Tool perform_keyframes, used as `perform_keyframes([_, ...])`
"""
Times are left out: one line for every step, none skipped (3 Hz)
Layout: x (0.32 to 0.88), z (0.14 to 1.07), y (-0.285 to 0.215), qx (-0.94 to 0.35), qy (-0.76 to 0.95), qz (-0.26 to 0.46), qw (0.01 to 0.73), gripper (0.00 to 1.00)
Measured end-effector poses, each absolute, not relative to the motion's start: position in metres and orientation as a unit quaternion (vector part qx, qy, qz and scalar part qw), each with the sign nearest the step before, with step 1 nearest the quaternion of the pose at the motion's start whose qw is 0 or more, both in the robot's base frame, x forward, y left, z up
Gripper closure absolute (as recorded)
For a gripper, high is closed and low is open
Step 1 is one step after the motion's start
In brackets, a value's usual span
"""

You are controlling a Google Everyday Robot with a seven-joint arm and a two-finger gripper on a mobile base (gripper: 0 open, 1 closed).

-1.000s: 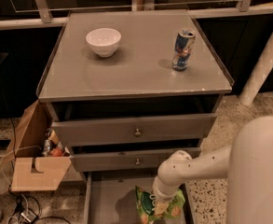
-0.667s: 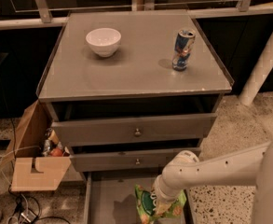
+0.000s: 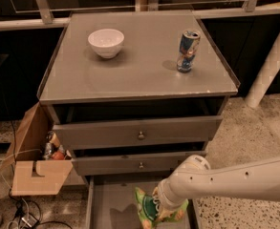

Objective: Pick green rice chip bag from bottom drawer and place on counter

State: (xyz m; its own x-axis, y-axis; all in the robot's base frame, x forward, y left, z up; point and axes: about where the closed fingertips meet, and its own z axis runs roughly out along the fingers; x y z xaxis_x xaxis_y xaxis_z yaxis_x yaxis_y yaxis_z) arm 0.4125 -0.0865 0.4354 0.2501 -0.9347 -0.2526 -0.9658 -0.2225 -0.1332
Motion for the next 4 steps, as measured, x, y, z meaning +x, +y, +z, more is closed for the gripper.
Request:
perform_keyframes([0.42, 0.443, -0.088, -0.777, 0.611, 0.062, 0.142, 1.0])
perform_keyframes([0.411, 0.477, -0.085, -0.792, 0.587, 0.059, 0.161, 1.0])
perform_keyframes([0.395, 0.528, -0.071, -0.819, 0.542, 0.05, 0.181, 1.0])
perform_keyframes([0.384, 0.571, -0.052, -0.838, 0.5, 0.048, 0.213, 1.0])
